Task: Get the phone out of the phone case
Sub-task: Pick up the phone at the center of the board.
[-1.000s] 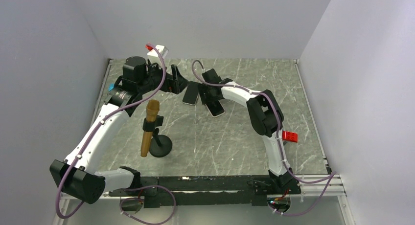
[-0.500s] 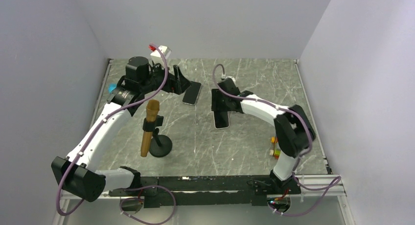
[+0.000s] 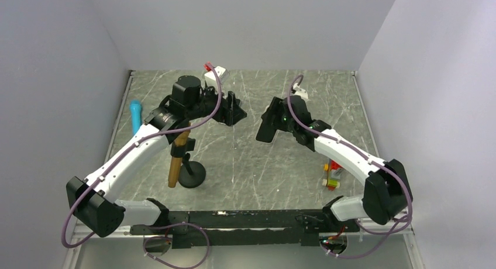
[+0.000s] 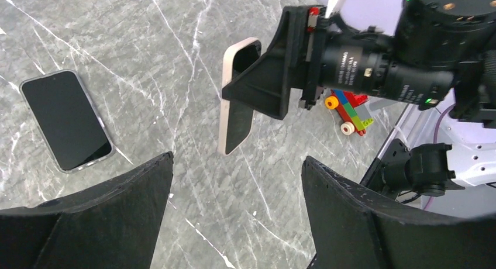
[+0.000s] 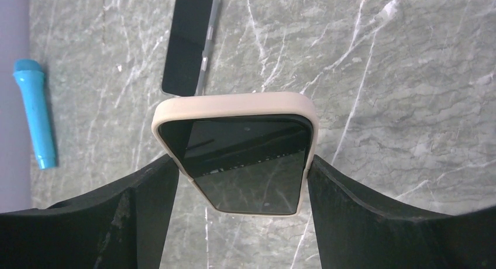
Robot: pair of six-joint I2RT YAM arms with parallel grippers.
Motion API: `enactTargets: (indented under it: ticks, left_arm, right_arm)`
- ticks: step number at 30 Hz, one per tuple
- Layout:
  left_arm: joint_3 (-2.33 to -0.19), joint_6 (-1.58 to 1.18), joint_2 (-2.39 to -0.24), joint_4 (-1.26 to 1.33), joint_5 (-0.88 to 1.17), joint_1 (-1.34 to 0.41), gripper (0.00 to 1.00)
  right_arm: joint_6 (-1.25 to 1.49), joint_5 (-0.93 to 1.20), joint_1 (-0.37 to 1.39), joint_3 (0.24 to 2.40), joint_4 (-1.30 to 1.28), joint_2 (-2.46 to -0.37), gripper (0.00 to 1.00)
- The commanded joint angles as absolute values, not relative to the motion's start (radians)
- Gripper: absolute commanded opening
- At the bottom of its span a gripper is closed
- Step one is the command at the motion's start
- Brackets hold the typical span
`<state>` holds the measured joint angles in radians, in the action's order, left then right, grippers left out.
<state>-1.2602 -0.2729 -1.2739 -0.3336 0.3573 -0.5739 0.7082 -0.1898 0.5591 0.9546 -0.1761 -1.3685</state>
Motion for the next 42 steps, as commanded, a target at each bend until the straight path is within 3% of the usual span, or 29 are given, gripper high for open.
enactTargets:
  ticks: [1,10,17,32,36,37,38,42]
  left_arm:
    - [-1.233,-0.245,-1.286,-0.259,0.381,-0.592,0.84]
    - [-1.200,-0.250,-1.337,-0.176,0.495,-0.651,0.86]
    - [-1.211,-0.272,-1.388,-0.181,0.520,-0.678,0.74]
    - [-1.243,-0.273,-1.421,-0.242,0.464,-0.696,0.32]
    - [-1.255,-0.272,-1.427,-0.258,0.465,-0.696,0.02]
    - [-1.252,-0.275,-1.423,-0.254,0.471,-0.698,0.00]
    - [-1.244,-0.276,-1.414,-0.242,0.476,-0.697,0.00]
    - [-1.232,-0.277,-1.400,-0.206,0.542,-0.698,0.00]
  right_arm:
    - [0.781,-0.184,0.544,1.000,-0.143,-1.260,0.00]
    - [0.854,0.046,0.488,1.059,-0.176,-1.122,0.00]
    - [0.936,0.146,0.487,0.995,-0.078,-1.060,0.00]
    - [1.074,0.236,0.490,0.875,0.095,-1.016,0.00]
    - [1.067,0.247,0.491,0.890,0.082,-1.014,0.00]
    - [1.058,0.250,0.490,0.896,0.073,-1.015,0.00]
    - [1.039,0.253,0.489,0.899,0.064,-1.015,0.03]
    - [0.908,0.205,0.489,0.910,-0.055,-0.994,0.93]
